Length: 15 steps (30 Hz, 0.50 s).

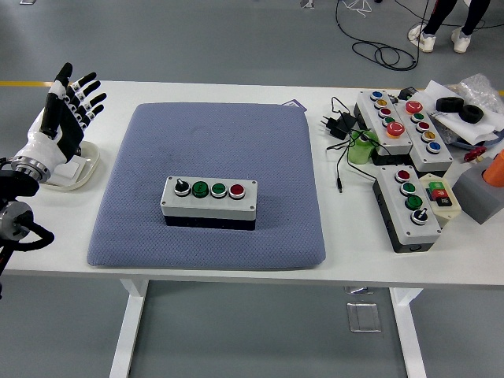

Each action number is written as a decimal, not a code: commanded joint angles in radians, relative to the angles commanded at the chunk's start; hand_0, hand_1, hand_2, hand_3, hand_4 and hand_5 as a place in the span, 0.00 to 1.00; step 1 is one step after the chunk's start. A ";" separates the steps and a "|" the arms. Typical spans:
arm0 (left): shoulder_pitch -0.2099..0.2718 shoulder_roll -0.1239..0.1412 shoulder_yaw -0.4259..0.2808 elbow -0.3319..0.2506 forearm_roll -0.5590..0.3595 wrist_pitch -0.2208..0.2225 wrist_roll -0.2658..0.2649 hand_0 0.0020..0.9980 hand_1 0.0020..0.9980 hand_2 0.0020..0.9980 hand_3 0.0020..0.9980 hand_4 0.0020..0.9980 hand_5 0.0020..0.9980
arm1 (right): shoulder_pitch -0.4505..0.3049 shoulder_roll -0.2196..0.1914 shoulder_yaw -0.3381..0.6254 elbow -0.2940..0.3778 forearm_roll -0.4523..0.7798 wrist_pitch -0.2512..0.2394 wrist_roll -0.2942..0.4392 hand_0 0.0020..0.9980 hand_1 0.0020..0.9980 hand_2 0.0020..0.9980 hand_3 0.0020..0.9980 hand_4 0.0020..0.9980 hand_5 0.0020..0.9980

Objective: Pick up the button,place it on the desk,press the button,press the button

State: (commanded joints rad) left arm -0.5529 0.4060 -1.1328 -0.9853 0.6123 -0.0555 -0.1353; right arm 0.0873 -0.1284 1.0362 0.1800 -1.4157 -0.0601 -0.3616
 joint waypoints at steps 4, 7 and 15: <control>-0.002 0.000 0.005 0.004 0.004 0.001 0.002 0.98 0.96 1.00 0.97 0.81 1.00 | 0.001 0.001 -0.001 0.000 0.003 0.000 0.000 0.64 0.46 0.61 0.56 0.30 0.24; -0.003 0.001 0.007 0.005 0.008 -0.002 0.003 0.98 0.96 1.00 0.97 0.81 1.00 | 0.000 0.001 -0.001 0.000 0.002 0.000 -0.001 0.64 0.46 0.61 0.56 0.30 0.24; 0.001 0.003 0.009 0.010 0.026 -0.024 0.011 0.97 0.95 1.00 0.97 0.81 1.00 | -0.003 0.000 -0.003 0.000 0.001 0.001 -0.001 0.64 0.46 0.61 0.56 0.30 0.24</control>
State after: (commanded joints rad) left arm -0.5521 0.4094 -1.1241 -0.9757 0.6378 -0.0791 -0.1247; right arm 0.0838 -0.1285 1.0327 0.1800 -1.4145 -0.0586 -0.3624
